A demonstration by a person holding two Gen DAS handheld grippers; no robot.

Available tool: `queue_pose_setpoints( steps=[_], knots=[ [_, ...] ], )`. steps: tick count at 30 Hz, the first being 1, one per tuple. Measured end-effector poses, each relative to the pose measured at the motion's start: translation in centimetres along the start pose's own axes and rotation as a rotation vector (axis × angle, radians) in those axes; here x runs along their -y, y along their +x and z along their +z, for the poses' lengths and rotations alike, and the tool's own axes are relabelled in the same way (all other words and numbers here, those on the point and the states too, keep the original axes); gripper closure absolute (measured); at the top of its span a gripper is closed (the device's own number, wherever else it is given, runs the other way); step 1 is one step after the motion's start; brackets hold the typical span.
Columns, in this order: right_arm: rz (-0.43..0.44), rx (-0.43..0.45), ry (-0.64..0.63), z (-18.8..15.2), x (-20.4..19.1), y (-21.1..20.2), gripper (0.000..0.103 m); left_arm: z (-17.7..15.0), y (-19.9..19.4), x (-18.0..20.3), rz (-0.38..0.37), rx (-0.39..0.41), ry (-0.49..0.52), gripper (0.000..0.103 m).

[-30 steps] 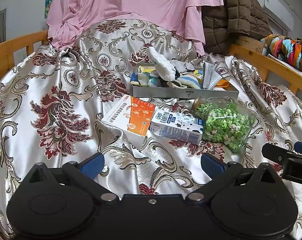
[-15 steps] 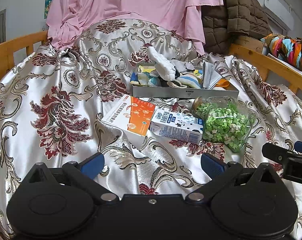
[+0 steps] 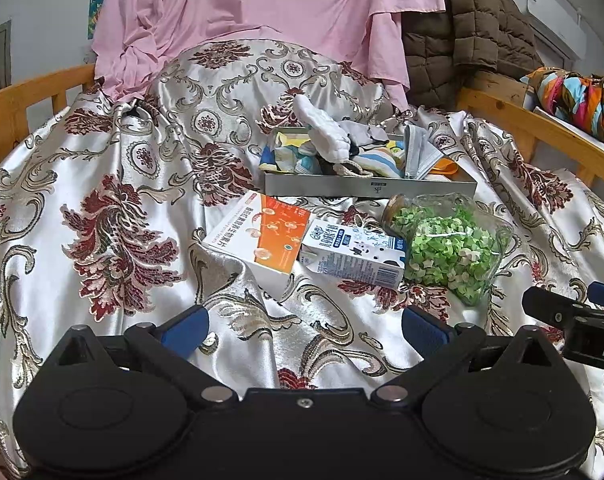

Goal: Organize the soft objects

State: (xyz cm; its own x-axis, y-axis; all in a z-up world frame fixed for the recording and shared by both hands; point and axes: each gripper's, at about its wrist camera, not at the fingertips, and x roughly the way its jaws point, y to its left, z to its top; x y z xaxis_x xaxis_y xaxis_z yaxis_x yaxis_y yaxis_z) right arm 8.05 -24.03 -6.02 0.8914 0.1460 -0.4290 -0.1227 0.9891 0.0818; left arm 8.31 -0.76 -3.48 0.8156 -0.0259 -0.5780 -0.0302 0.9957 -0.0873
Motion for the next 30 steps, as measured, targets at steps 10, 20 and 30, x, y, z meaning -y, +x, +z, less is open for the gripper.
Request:
queue_pose_setpoints(
  steps=[10, 20, 30],
  knots=[
    [-0.001, 0.0, 0.0, 0.0, -0.03, -0.01, 0.0, 0.33, -0.79, 0.61, -0.003, 0.017, 0.051, 0.001],
    [-0.001, 0.0, 0.0, 0.02, -0.03, -0.02, 0.0, 0.33, -0.89, 0.67, -0.007, 0.022, 0.056, 0.001],
    [-0.001, 0.0, 0.0, 0.04, -0.07, -0.05, 0.0, 0.29, -0.72, 0.47, -0.016, 0.017, 0.044, 0.001]
  ],
)
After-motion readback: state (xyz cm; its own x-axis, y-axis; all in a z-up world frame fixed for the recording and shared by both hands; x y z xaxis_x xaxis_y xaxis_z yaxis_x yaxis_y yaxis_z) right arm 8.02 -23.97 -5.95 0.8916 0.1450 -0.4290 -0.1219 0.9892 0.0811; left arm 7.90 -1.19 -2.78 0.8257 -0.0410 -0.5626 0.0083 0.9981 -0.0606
